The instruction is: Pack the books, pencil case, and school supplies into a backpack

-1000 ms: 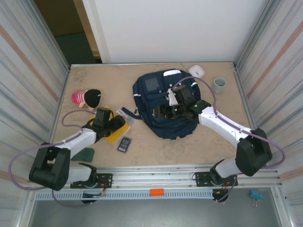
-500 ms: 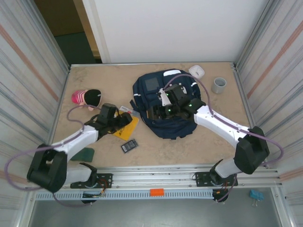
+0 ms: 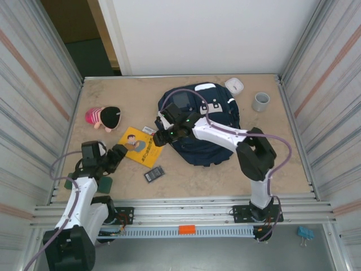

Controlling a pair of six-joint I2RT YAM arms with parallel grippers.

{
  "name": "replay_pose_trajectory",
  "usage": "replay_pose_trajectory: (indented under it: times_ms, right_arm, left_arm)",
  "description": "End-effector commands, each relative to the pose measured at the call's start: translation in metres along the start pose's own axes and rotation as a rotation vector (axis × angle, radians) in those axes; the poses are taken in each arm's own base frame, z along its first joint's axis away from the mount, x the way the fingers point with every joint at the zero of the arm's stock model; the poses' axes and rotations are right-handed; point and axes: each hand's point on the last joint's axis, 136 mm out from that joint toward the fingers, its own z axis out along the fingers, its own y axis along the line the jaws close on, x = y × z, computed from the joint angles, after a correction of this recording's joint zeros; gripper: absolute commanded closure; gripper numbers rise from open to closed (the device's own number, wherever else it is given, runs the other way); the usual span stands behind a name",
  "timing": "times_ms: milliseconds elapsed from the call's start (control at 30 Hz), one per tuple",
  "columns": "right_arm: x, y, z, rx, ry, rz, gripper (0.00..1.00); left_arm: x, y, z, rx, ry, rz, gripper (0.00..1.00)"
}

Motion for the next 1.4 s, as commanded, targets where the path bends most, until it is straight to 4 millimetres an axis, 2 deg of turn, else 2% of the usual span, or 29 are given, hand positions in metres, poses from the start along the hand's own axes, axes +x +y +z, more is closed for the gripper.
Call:
replay_pose_trajectory:
  times_ms: [0,200,333,467,567,633,700,767,833,933,1000,1100,1267,1367]
  right_arm:
    - [-0.007,-0.012,0.024,0.055,0.026,-0.080,0.39]
    - [-0.005,-0.007,0.070,0.074,0.079,-0.168,0.41]
    - [0.018,-0.004,0.084,0.044,0.167,-0.129,0.49]
    - [0.050,0.000,0.073,0.049,0.195,-0.088,0.49]
    - [0.064,0.018,0.060,-0.041,0.212,-0.019,0.50]
    - [0.063,0.029,0.045,-0.087,0.199,0.001,0.50]
    - [0.055,0.035,0.025,-0.092,0.166,-0.002,0.49]
    - [0.042,0.033,0.005,-0.066,0.114,-0.006,0.45]
    - [0.033,0.023,-0.006,-0.035,0.083,0.001,0.43]
    - [0.030,0.004,-0.001,0.016,0.086,0.013,0.42]
    - [0.031,-0.003,0.009,0.029,0.112,0.008,0.46]
    - [0.030,0.000,0.023,0.020,0.127,-0.011,0.50]
    - [0.034,0.007,0.044,0.022,0.153,-0.032,0.52]
    - [0.041,0.002,0.055,0.060,0.181,-0.041,0.53]
  left_arm:
    - [0.007,-0.010,0.006,0.086,0.050,-0.034,0.32]
    - [0.011,-0.003,0.011,0.071,0.067,-0.041,0.33]
    - [0.010,-0.001,0.012,0.058,0.059,-0.042,0.33]
    - [0.008,0.006,0.014,0.021,0.052,-0.048,0.33]
    - [0.007,0.008,0.016,0.003,0.058,-0.047,0.33]
    - [0.006,0.009,0.017,-0.008,0.058,-0.051,0.33]
    - [0.005,0.010,0.017,-0.018,0.060,-0.054,0.32]
    - [0.005,0.012,0.016,-0.033,0.060,-0.057,0.32]
    - [0.004,0.012,0.015,-0.039,0.057,-0.056,0.33]
    - [0.006,0.010,0.015,-0.026,0.069,-0.053,0.35]
    - [0.009,0.009,0.016,-0.012,0.081,-0.054,0.36]
    - [0.011,0.009,0.018,-0.002,0.091,-0.055,0.37]
    - [0.013,0.011,0.021,0.003,0.100,-0.060,0.38]
    - [0.016,0.013,0.024,0.004,0.112,-0.066,0.39]
